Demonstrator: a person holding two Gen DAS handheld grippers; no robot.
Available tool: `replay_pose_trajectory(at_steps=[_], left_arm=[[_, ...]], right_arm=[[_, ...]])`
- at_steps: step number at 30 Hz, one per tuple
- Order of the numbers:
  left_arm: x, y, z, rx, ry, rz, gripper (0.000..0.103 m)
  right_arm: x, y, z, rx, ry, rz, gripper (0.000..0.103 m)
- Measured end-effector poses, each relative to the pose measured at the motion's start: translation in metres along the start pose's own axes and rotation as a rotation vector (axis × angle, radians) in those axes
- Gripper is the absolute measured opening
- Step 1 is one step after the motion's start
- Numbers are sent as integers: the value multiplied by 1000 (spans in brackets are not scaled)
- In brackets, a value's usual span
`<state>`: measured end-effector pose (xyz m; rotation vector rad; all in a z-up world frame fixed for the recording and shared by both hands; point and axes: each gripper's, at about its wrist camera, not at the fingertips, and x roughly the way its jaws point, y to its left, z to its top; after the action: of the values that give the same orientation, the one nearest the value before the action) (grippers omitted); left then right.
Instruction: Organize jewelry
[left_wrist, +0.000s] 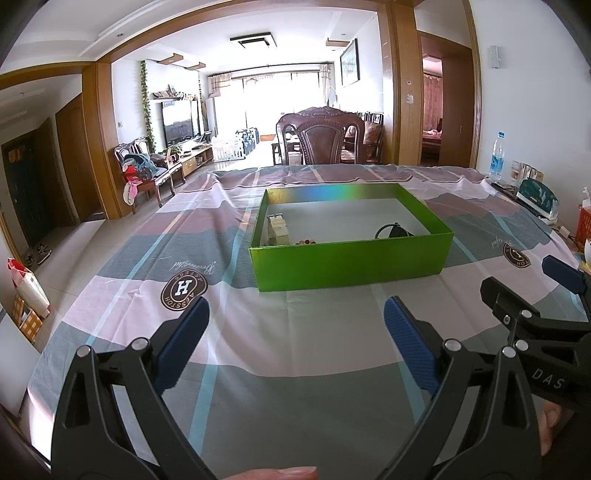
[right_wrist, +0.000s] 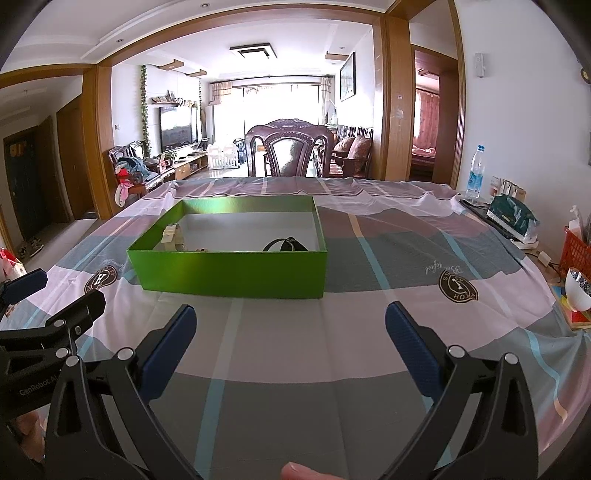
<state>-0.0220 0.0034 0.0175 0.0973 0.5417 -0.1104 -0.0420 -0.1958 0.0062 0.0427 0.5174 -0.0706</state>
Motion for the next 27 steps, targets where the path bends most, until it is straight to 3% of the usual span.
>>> replay_pose_trajectory(at_steps=[27], left_arm=[[-6,3,0,1,-5,-5,95]], right_arm=[[-3,-5,2,-5,-4,-11,100]])
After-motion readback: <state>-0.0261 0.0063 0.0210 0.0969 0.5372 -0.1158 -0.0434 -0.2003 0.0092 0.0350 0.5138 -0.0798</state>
